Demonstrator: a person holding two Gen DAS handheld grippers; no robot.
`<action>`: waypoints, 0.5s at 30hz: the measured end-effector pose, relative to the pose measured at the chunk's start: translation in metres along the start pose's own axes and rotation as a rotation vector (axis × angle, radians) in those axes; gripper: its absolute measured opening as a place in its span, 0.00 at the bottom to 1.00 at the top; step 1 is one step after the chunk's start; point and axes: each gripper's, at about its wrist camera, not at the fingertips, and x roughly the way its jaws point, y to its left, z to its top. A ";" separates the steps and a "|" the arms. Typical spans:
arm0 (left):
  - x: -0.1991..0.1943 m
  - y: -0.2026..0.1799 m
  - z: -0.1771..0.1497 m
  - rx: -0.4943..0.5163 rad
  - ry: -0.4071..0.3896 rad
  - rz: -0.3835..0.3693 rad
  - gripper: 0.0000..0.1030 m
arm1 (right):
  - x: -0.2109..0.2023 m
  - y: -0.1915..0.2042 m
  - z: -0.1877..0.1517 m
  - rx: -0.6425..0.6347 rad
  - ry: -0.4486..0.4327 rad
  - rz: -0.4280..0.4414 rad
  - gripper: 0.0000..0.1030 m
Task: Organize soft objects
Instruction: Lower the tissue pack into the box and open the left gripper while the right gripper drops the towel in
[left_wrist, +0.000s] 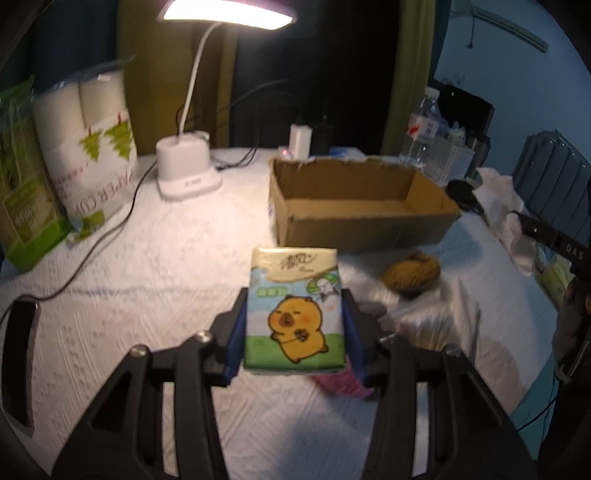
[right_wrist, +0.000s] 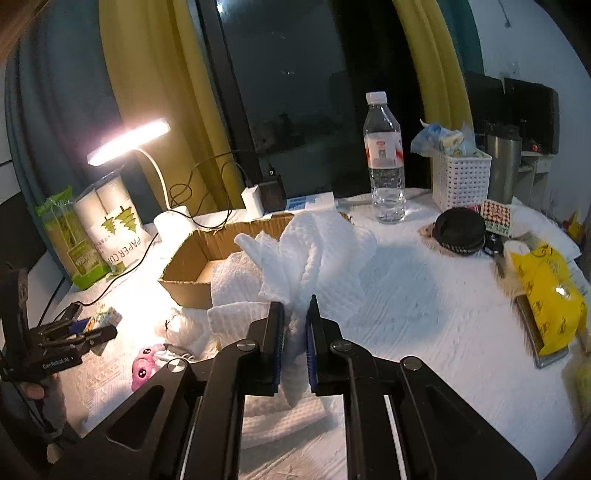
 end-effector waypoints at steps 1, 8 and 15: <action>0.000 -0.003 0.004 0.007 -0.006 -0.002 0.46 | 0.000 -0.001 0.001 -0.002 -0.002 0.002 0.11; 0.001 -0.021 0.028 0.033 -0.040 -0.013 0.46 | 0.004 -0.009 0.014 -0.030 -0.020 0.009 0.11; 0.005 -0.033 0.059 0.014 -0.085 -0.043 0.46 | 0.012 -0.017 0.032 -0.077 -0.036 0.015 0.11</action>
